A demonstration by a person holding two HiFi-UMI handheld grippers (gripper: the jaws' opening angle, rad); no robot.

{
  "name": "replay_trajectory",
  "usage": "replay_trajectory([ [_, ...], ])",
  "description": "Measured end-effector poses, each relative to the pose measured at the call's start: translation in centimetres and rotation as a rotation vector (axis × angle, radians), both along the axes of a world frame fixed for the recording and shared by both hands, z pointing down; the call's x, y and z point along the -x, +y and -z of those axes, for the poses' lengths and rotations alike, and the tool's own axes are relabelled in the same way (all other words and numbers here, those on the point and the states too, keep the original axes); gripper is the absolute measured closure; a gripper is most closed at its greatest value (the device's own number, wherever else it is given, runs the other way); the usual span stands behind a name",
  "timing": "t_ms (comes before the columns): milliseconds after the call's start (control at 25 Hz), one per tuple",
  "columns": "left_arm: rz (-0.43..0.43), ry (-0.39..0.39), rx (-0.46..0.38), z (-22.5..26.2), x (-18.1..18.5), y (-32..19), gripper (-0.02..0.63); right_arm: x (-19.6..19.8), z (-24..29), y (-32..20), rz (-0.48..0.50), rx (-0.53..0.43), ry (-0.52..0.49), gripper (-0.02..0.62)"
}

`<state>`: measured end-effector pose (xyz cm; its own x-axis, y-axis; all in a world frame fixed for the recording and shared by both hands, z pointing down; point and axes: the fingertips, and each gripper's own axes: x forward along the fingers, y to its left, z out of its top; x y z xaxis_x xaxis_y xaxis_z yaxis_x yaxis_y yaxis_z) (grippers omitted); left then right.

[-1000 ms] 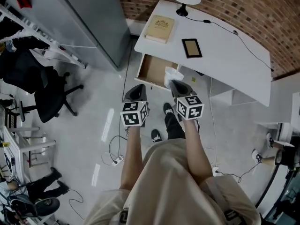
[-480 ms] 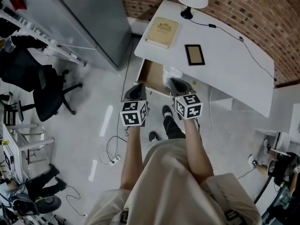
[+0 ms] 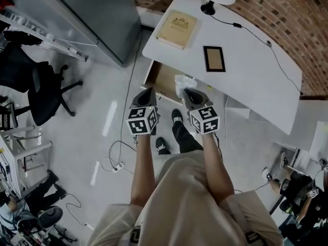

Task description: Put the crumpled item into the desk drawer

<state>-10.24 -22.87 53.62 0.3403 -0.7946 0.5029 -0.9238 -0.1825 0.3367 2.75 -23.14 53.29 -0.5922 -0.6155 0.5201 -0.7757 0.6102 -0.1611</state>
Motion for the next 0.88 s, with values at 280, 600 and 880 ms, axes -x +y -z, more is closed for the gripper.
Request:
replay_trajectory([
  [280,0.038,0.001,0.043,-2.7,-0.4,-1.2,0.591,0.4,-2.4,-2.0,0.056,0.031,-0.010,0.569],
  [600,0.097,-0.013,0.059,-3.7,-0.2,-2.5,0.591,3.1,-4.2,-4.7,0.165,0.069,-0.019,0.569],
  [880,0.146,-0.033,0.086,-3.9,1.3,-2.2,0.591,6.8,-5.8,-6.6,0.329,0.076,0.027,0.569],
])
